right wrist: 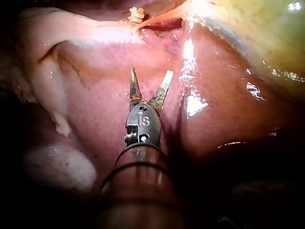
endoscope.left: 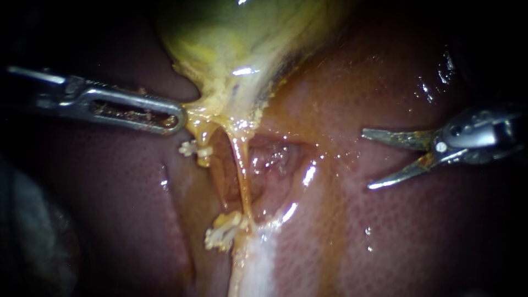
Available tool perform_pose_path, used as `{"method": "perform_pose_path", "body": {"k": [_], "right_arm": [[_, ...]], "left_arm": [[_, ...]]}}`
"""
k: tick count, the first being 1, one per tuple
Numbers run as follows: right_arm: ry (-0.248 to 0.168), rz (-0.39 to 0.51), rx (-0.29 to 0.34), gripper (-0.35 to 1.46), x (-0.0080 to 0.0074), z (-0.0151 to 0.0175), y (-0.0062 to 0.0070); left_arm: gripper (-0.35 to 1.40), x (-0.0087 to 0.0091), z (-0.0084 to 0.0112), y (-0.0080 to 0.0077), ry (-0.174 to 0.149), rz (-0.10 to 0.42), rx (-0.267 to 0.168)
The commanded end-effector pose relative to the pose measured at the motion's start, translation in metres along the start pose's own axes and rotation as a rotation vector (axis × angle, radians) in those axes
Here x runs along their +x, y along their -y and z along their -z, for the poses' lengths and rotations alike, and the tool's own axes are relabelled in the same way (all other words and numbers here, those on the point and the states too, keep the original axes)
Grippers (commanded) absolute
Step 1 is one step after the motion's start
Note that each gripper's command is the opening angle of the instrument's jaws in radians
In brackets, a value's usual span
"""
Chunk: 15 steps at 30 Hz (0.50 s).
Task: Go back from the cut left tube
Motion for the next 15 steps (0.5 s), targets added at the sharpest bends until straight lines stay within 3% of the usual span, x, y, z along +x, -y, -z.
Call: {"method": "perform_pose_path", "body": {"k": [1, 4, 15], "right_arm": [[0.017, -0.001, 0.000, 1.45, 0.0000, 0.0000, 0.0001], [0.049, 0.004, -0.001, 1.45, 0.0000, 0.0000, 0.0001], [0.049, 0.004, -0.001, 1.45, 0.0000, 0.0000, 0.0001]], "left_arm": [[-0.35, 0.0000, -0.0002, 0.0000, -0.001, -0.001, 0.003], [-0.35, -0.0001, -0.0009, 0.0003, -0.004, -0.002, 0.006], [-0.35, -0.0006, -0.0044, 0.0020, -0.014, -0.010, 0.018]]}}
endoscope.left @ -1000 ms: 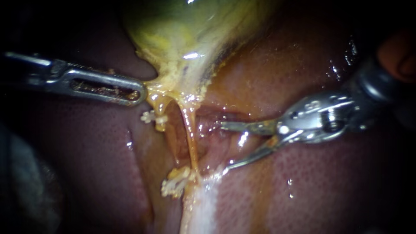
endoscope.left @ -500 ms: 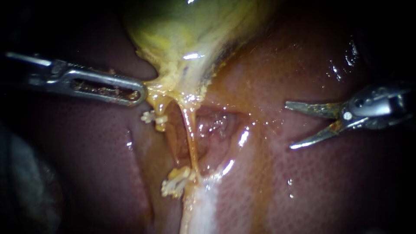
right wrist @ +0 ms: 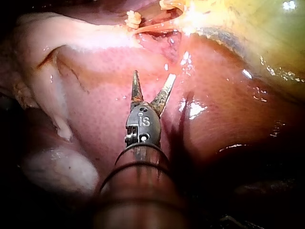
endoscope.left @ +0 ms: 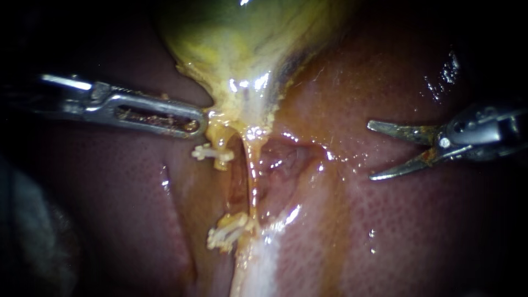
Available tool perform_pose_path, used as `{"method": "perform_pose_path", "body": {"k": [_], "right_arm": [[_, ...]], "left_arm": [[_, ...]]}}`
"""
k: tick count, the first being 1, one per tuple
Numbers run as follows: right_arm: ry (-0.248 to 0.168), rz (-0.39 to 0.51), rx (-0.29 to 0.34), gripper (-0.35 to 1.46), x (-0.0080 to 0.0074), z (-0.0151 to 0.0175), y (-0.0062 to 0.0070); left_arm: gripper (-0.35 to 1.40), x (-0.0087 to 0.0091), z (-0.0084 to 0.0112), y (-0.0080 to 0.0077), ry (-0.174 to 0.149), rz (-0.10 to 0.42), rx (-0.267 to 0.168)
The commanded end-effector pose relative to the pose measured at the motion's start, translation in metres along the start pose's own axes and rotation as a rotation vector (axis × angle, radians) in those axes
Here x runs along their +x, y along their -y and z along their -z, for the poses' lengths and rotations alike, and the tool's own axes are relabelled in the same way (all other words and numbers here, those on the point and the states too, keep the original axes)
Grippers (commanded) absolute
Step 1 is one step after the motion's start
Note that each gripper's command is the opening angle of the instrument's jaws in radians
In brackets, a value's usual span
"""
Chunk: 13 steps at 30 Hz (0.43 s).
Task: Go back from the cut left tube
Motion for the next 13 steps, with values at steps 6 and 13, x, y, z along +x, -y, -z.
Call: {"method": "perform_pose_path", "body": {"k": [6, 13], "right_arm": [[0.000, 0.000, 0.001, 1.45, -0.0001, 0.0000, 0.0000], [0.000, 0.000, 0.002, 1.45, 0.0000, 0.0002, 0.0000]], "left_arm": [[-0.35, -0.0001, -0.0003, 0.0006, 0.000, -0.003, 0.002], [-0.35, -0.0002, -0.0004, 0.0007, -0.001, -0.004, 0.003]]}}
